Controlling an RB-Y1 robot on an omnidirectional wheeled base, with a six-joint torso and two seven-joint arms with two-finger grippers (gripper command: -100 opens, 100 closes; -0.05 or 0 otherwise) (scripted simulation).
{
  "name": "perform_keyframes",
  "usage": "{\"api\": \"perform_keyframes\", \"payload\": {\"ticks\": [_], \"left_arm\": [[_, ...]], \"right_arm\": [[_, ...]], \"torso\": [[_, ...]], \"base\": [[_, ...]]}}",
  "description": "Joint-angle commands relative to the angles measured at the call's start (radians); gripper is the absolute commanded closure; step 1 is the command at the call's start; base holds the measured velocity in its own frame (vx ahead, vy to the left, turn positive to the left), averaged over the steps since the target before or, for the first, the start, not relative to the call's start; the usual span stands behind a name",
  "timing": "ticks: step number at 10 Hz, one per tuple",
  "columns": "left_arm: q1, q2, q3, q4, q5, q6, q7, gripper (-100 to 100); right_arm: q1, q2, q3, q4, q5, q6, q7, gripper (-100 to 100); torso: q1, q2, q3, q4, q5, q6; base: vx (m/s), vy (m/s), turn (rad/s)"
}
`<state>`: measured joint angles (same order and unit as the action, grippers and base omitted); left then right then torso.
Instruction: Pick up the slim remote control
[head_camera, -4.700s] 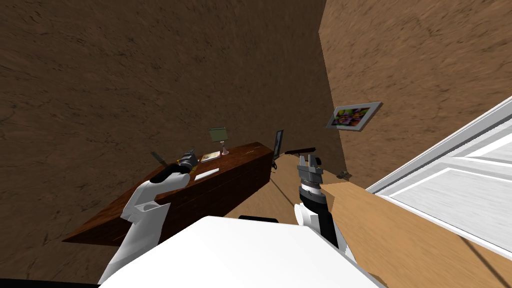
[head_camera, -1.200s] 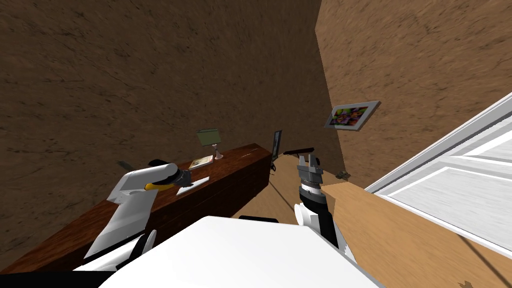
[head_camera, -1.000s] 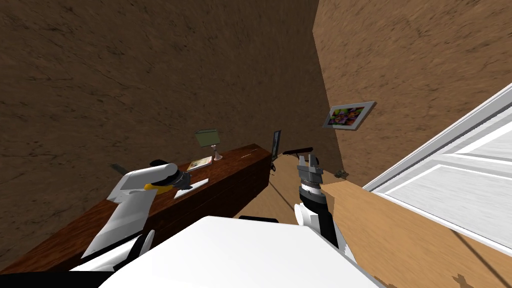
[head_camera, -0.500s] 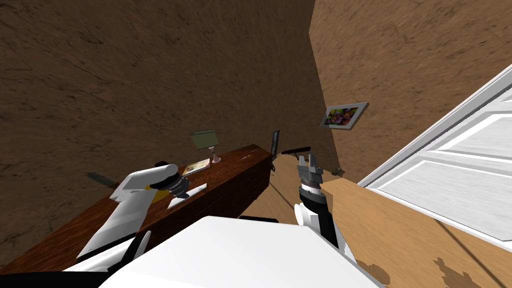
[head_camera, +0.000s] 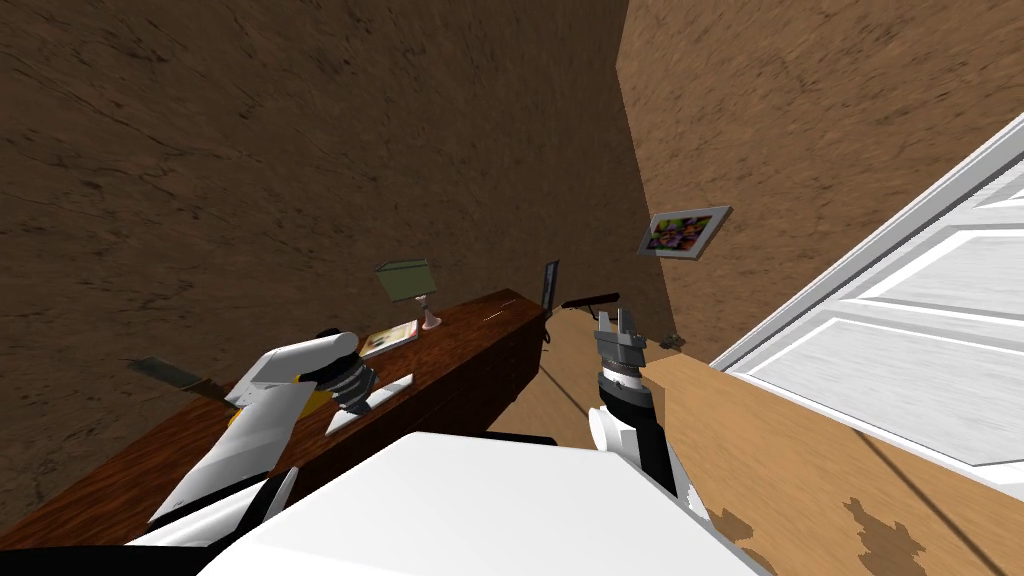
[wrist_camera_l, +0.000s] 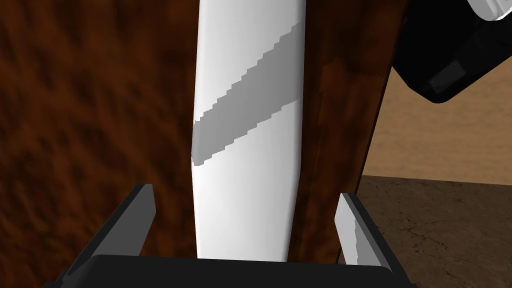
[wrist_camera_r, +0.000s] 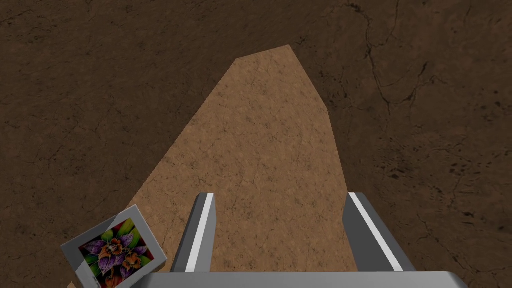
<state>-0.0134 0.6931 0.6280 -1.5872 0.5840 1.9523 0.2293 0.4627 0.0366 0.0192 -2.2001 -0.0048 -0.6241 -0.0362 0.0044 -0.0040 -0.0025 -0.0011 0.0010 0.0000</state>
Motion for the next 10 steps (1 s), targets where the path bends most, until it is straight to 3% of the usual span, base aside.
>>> {"api": "perform_keyframes", "payload": {"ticks": [1, 2, 3, 6, 7, 8, 10], "left_arm": [[0.000, 0.000, 0.000, 0.000, 0.000, 0.000, 0.000, -100], [0.000, 0.000, 0.000, 0.000, 0.000, 0.004, 0.000, 0], [0.000, -0.010, -0.011, 0.022, -0.009, -0.027, -0.005, -100], [0.000, -0.024, -0.028, 0.055, -0.023, -0.073, -0.013, -100], [0.000, -0.022, -0.025, 0.046, -0.021, -0.061, -0.010, -100], [0.000, -0.023, -0.026, 0.048, -0.022, -0.065, -0.010, 100], [0.000, -0.023, -0.026, 0.048, -0.021, -0.063, -0.010, 100]], "right_arm": [[0.000, 0.000, 0.000, 0.000, 0.000, 0.000, 0.000, 0], [0.000, 0.000, 0.000, 0.000, 0.000, 0.000, 0.000, 0], [0.000, 0.000, 0.000, 0.000, 0.000, 0.000, 0.000, 0], [0.000, 0.000, 0.000, 0.000, 0.000, 0.000, 0.000, 0], [0.000, 0.000, 0.000, 0.000, 0.000, 0.000, 0.000, 0], [0.000, 0.000, 0.000, 0.000, 0.000, 0.000, 0.000, 0], [0.000, 0.000, 0.000, 0.000, 0.000, 0.000, 0.000, 0]], "torso": [[0.000, 0.000, 0.000, 0.000, 0.000, 0.000], [-0.002, 0.001, 0.000, 0.000, 0.000, 0.000], [-0.003, 0.002, 0.001, 0.000, -0.001, 0.000], [-0.004, 0.004, 0.002, 0.001, -0.001, 0.000], [-0.004, 0.004, 0.002, 0.001, -0.001, 0.000], [-0.004, 0.003, 0.002, 0.001, -0.001, 0.000], [-0.004, 0.002, 0.001, 0.001, -0.001, 0.000]], "base": [[0.018, 0.027, -0.006], [0.003, 0.005, 0.000], [-0.007, 0.001, -0.004], [-0.016, -0.001, -0.003], [-0.006, -0.001, -0.001], [0.000, 0.000, 0.000], [0.000, 0.000, 0.000]]}}
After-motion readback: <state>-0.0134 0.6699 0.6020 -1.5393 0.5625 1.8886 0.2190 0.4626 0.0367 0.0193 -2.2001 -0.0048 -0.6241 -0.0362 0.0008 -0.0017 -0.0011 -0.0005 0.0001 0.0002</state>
